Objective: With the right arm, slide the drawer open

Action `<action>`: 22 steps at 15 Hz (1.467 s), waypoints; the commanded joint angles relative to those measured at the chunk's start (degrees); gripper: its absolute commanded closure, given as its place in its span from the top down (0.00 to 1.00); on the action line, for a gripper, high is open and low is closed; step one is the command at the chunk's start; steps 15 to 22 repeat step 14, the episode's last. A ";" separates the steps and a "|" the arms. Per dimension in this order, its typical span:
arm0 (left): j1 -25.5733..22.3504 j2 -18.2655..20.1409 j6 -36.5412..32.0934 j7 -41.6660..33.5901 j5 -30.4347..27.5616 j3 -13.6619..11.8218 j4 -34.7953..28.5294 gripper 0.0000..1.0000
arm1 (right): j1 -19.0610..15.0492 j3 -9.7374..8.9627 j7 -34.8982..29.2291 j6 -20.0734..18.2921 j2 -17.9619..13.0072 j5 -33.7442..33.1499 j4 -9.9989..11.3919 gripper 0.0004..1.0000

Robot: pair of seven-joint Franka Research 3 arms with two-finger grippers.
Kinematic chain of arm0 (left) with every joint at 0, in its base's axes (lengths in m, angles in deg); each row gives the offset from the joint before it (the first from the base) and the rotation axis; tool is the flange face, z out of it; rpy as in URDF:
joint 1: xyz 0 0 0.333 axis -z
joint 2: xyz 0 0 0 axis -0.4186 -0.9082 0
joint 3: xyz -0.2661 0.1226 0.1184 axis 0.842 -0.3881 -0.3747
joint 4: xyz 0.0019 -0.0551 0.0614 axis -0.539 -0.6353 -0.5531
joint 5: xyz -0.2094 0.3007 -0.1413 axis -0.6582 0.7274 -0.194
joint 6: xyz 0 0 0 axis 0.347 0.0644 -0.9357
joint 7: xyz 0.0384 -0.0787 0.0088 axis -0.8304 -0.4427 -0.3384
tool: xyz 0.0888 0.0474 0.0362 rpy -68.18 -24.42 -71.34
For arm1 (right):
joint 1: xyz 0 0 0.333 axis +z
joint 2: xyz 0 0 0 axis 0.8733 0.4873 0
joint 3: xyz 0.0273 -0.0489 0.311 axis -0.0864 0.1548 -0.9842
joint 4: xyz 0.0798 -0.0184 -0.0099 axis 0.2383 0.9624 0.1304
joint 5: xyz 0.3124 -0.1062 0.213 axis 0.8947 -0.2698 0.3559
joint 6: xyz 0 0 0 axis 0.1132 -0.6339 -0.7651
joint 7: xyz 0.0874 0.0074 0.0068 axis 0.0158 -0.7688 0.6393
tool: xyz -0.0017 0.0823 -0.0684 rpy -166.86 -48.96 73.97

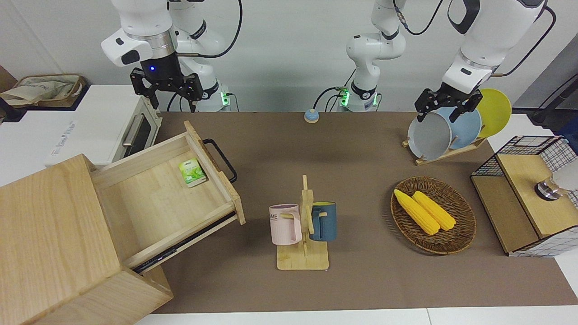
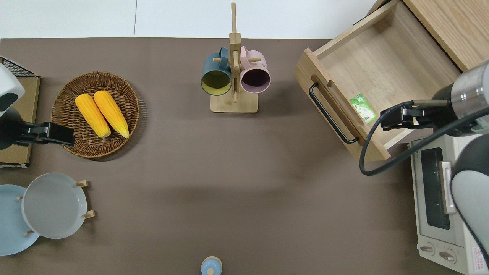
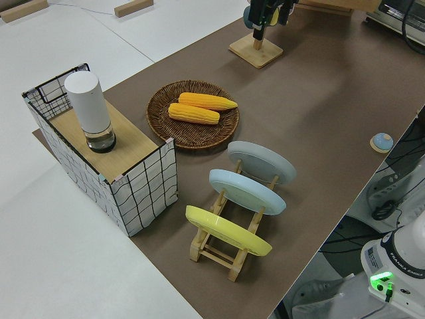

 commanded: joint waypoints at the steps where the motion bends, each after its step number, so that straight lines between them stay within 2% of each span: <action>1: -0.31 -0.65 -1.13 -0.56 0.98 0.40 1.40 0.99 | -2.69 0.19 1.38 4.58 -3.59 2.32 7.98 0.98; 4: -0.31 -0.65 -1.13 -0.56 0.98 0.40 1.40 0.99 | -2.70 3.00 5.58 4.84 -3.41 5.20 8.15 0.99; 5: -0.31 -0.65 -1.13 -0.56 0.98 0.40 1.49 0.99 | -2.61 5.45 8.82 4.93 -3.06 8.88 8.15 0.99; 6: -0.31 -0.65 -1.13 -0.56 0.98 0.40 1.49 0.99 | -2.61 6.34 10.07 5.54 -2.88 10.57 8.15 0.99; 10: -0.31 -0.65 -1.13 -0.56 0.98 0.40 1.49 0.99 | -1.90 6.62 9.73 7.22 -2.18 8.39 7.89 0.99; 22: -0.31 -0.65 -1.13 -0.56 0.98 0.40 1.40 0.99 | -1.82 6.62 9.64 7.31 -1.83 7.15 7.89 0.99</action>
